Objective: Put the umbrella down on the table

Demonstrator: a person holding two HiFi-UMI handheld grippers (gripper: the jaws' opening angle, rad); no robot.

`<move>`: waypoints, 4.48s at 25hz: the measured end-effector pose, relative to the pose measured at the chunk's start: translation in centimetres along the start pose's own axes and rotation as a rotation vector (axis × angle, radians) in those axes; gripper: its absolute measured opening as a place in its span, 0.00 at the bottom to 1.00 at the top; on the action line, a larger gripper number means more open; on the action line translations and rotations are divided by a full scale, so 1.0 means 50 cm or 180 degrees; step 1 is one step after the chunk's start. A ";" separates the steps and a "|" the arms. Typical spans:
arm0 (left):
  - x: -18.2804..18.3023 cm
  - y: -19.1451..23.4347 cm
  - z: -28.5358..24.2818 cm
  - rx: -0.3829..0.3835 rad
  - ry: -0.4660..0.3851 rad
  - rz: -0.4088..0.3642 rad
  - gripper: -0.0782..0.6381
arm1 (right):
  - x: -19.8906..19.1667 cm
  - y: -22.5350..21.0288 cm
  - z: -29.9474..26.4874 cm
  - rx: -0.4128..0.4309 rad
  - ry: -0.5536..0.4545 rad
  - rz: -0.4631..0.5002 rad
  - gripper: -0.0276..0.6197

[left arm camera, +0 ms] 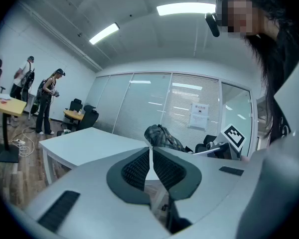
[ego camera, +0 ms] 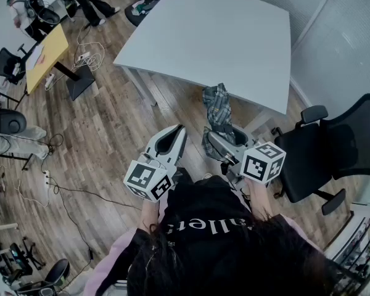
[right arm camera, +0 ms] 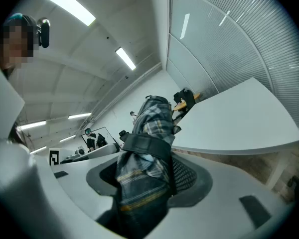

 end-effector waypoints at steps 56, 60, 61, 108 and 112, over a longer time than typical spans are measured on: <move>0.154 0.515 -0.198 -0.0269 0.0267 0.0058 0.16 | 0.244 -0.127 -0.438 -0.0466 0.0158 -0.0465 0.42; 0.180 0.571 -0.215 -0.0386 0.0291 -0.0018 0.16 | 0.270 -0.124 -0.483 -0.0558 0.0071 -0.0489 0.42; 0.185 0.581 -0.219 -0.0417 0.0303 -0.0027 0.16 | 0.274 -0.122 -0.490 -0.0582 0.0050 -0.0500 0.42; 0.290 0.685 -0.599 0.0069 0.0638 0.0256 0.16 | 0.633 -0.799 -0.800 -0.1021 0.1325 0.0008 0.42; 0.291 0.687 -0.604 0.0120 0.0701 0.0251 0.16 | 0.634 -0.847 -0.849 -0.1084 0.1510 0.0047 0.42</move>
Point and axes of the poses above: the fingertips, and each gripper's own axes: z backward along the fingers, y to its left, x out of its top, the point moved 10 cm from there along z, backward along the fingers, and after that the axes turned 10 degrees about y, right-handed, at the moved point
